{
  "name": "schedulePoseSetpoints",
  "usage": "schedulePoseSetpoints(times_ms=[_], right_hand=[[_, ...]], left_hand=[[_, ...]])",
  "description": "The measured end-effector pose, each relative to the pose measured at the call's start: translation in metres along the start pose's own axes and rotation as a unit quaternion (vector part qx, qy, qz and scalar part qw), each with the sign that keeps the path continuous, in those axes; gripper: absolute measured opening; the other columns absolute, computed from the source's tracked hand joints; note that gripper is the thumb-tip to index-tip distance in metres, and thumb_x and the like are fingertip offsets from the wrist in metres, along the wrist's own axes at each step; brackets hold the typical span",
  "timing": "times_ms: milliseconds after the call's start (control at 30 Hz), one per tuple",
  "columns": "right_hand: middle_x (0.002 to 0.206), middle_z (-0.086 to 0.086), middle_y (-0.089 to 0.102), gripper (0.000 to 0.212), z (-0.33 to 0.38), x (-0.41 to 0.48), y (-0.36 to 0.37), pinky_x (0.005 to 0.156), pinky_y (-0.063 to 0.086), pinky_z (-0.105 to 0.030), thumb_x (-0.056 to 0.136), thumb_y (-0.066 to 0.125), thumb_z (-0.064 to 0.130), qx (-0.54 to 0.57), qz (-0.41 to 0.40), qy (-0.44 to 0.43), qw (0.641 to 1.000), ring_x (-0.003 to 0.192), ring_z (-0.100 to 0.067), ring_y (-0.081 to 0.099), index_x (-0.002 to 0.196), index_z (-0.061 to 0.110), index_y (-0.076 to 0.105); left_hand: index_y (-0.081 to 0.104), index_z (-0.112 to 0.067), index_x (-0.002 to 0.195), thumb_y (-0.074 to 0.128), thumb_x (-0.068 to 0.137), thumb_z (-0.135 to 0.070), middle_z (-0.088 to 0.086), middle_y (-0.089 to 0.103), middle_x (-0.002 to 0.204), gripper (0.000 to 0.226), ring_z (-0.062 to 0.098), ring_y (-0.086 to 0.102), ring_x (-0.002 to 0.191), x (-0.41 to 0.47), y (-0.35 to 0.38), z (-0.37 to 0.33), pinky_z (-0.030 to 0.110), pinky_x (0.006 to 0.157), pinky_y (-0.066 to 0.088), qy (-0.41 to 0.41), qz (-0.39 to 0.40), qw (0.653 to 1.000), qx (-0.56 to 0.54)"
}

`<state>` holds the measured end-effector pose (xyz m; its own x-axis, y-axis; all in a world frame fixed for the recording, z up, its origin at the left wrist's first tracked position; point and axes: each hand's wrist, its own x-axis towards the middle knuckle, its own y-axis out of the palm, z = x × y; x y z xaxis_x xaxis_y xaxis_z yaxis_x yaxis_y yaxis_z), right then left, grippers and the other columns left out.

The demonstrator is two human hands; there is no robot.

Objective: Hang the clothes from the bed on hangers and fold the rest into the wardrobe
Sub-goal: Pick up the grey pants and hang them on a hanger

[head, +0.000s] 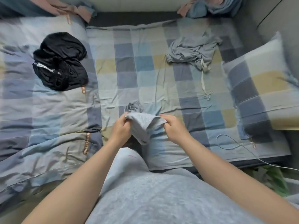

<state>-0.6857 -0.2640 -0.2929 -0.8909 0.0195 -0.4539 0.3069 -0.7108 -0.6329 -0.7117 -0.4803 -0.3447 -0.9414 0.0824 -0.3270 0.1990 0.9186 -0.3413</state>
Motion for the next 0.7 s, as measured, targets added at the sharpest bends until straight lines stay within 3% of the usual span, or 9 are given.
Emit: schedulePoseSetpoints(times_ms=[67,133,267,400,500,600,667,700], right_hand=[[0.110,-0.002,0.072,0.042,0.018,-0.039,-0.025,0.086,0.047,-0.035,0.096,0.042,0.004,0.045,-0.023,-0.013,0.999,0.095,-0.016,0.061,0.123,0.020,0.071],[0.081,0.004,0.068,0.037,0.036,-0.072,-0.047,0.066,0.039,-0.030,0.096,0.044,0.003,0.087,-0.051,-0.025,0.995,0.069,-0.009,0.053,0.109,0.018,0.075],[0.069,-0.012,0.056,0.029,0.066,-0.115,-0.076,0.063,0.033,-0.035,0.098,0.045,0.003,0.151,-0.101,-0.071,0.981,0.065,-0.020,0.046,0.080,0.012,0.066],[0.059,-0.002,0.034,0.043,0.089,-0.141,-0.093,0.056,0.024,-0.035,0.104,0.052,0.018,0.213,-0.156,-0.110,0.958,0.057,-0.013,0.031,0.066,0.002,0.042],[0.059,0.001,0.041,0.043,0.103,-0.164,-0.096,0.053,0.029,-0.032,0.104,0.052,0.030,0.251,-0.178,-0.133,0.942,0.056,-0.012,0.038,0.065,0.011,0.052],[0.058,0.007,0.047,0.041,0.124,-0.187,-0.094,0.051,0.035,-0.024,0.101,0.054,0.039,0.304,-0.182,-0.143,0.924,0.057,-0.009,0.042,0.064,0.026,0.064],[0.070,-0.004,0.057,0.036,0.142,-0.200,-0.090,0.061,0.042,-0.031,0.097,0.058,0.044,0.377,-0.160,-0.141,0.901,0.068,-0.017,0.050,0.078,0.016,0.072],[0.077,-0.009,0.057,0.044,0.150,-0.205,-0.089,0.066,0.042,-0.037,0.093,0.061,0.047,0.408,-0.152,-0.144,0.889,0.073,-0.022,0.049,0.085,0.005,0.070]], left_hand=[[0.055,-0.023,0.075,0.040,0.092,-0.013,-0.009,0.055,0.070,0.025,0.003,0.047,0.065,-0.023,-0.002,-0.037,0.037,0.067,0.038,0.006,-0.044,0.999,-0.013],[0.050,-0.025,0.070,0.040,0.091,-0.016,-0.010,0.048,0.065,0.025,0.006,0.041,0.061,-0.047,-0.009,-0.071,0.035,0.064,0.034,0.023,-0.070,0.997,-0.030],[0.052,-0.040,0.063,0.046,0.102,-0.015,-0.021,0.045,0.054,0.046,-0.003,0.037,0.051,-0.082,-0.029,-0.117,0.014,0.051,0.031,0.091,-0.077,0.991,-0.061],[0.039,-0.028,0.065,0.054,0.103,-0.025,-0.020,0.032,0.055,0.041,-0.001,0.028,0.052,-0.103,-0.043,-0.144,0.014,0.049,0.026,0.158,-0.079,0.980,-0.090],[0.041,-0.017,0.069,0.057,0.102,-0.027,-0.019,0.034,0.058,0.038,0.000,0.031,0.056,-0.117,-0.056,-0.155,0.015,0.053,0.030,0.190,-0.055,0.977,-0.081],[0.046,-0.029,0.065,0.058,0.095,-0.044,-0.020,0.037,0.057,0.035,-0.002,0.033,0.054,-0.133,-0.075,-0.162,0.013,0.053,0.032,0.214,-0.004,0.975,-0.067],[0.053,-0.034,0.067,0.061,0.084,-0.052,-0.020,0.040,0.057,0.026,-0.003,0.036,0.053,-0.143,-0.089,-0.157,0.011,0.051,0.032,0.208,0.057,0.975,-0.058],[0.058,-0.033,0.073,0.064,0.080,-0.055,-0.019,0.046,0.059,0.023,-0.003,0.041,0.054,-0.149,-0.094,-0.152,0.013,0.052,0.034,0.196,0.101,0.974,-0.044]])
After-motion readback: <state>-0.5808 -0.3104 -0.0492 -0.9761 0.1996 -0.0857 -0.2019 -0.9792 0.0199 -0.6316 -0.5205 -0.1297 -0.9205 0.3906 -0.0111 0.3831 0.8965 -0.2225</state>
